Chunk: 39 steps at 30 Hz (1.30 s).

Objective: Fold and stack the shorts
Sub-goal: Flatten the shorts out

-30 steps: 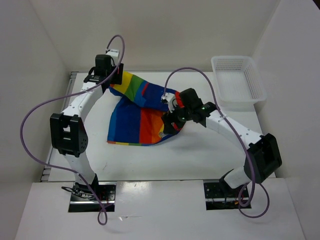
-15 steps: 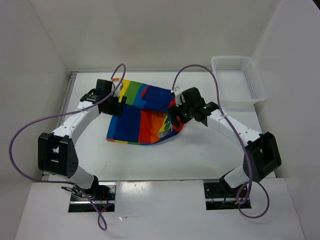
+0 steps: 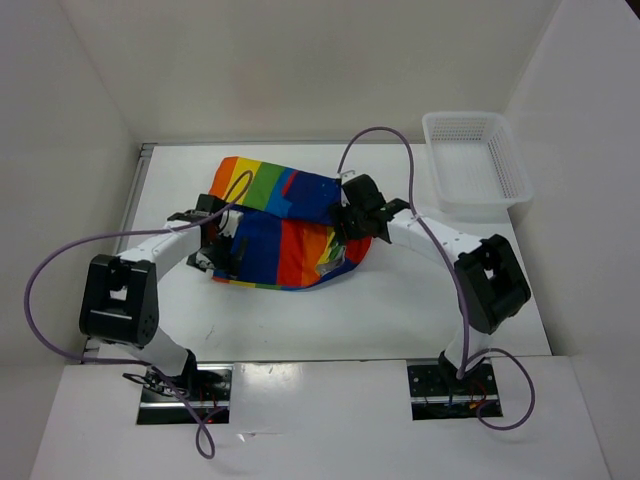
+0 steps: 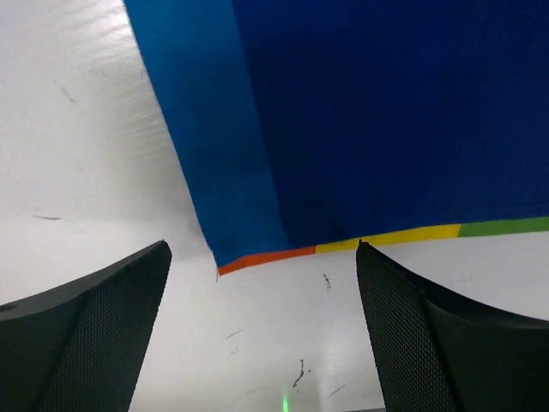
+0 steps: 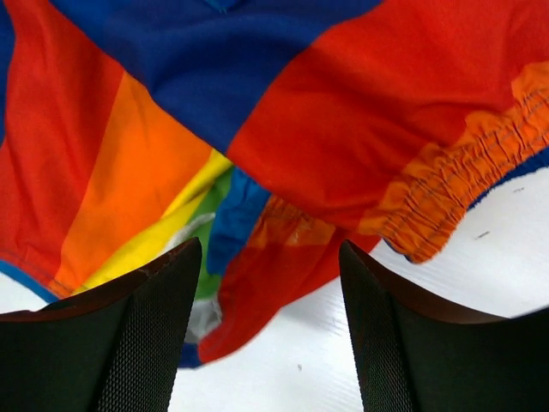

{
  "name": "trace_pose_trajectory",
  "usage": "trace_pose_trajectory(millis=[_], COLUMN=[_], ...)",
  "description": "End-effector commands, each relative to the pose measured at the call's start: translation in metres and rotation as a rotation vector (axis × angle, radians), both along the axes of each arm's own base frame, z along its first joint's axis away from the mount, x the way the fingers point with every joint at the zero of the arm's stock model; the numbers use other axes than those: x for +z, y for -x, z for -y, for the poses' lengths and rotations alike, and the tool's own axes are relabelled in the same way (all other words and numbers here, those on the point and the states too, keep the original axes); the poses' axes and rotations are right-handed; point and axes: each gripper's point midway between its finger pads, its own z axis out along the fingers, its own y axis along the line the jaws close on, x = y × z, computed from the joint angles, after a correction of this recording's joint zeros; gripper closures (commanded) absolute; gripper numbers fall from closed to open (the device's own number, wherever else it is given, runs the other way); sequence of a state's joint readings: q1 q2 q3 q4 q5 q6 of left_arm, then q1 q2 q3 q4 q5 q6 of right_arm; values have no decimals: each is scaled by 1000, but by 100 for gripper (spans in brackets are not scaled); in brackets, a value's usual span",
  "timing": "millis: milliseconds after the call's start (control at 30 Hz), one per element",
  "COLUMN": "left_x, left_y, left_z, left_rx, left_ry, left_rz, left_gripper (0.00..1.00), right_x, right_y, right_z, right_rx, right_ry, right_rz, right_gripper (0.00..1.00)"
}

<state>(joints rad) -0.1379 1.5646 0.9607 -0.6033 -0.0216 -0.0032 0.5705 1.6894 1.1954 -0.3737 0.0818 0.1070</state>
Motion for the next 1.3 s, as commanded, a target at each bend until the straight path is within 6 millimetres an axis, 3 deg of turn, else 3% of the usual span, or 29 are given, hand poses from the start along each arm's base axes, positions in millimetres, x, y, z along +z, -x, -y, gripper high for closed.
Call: trace_pose_trajectory(millis=[0,100,200,300,400,567,667,733,800,900,1000,1067,1200,1267], left_x=[-20,-45,-57,-66,-63,-58,-54,-53,-50,-47,-49,-46,-49,-49], left_y=[8,3,5,8,7,5,-3,1,3,0,6,5,6,6], left_z=[0,-2,-3,-8,-8,4,8,13,20,12,10,10,10,10], left_rx=[-8,-4,-4,7,7,-6,-10,-23,-48,-39,-37,-37,-37,-37], left_ry=[-8,-41,-50,-61,-59,6,25,31,29,-12,-24,-23,-24,-24], left_rz=[-62,-156,-218,-222,-203,-210,-191,-203,-202,-184,-203,-192,-201,-201], left_gripper=[5,10,25,26,47,92,95,95,95,95,95,95,95,95], right_x=[23,20,18,14,8,39,60,61,59,47,36,24,30,20], right_y=[-30,-42,-52,-53,-48,-44,-35,-31,-23,-5,7,5,-18,-19], right_z=[-14,-14,-13,-10,2,10,-4,-4,-1,1,-14,-19,-27,-23], right_rx=[-74,-117,-141,-164,-192,-177,-116,-121,-161,-218,-255,-273,-295,-337], right_ry=[-42,-27,-3,9,55,80,80,70,49,8,-90,-94,-94,-73], right_rz=[100,109,122,122,116,175,232,217,181,83,-9,-43,-1,-14], right_gripper=[30,31,31,32,36,38,40,40,43,43,43,42,37,34])
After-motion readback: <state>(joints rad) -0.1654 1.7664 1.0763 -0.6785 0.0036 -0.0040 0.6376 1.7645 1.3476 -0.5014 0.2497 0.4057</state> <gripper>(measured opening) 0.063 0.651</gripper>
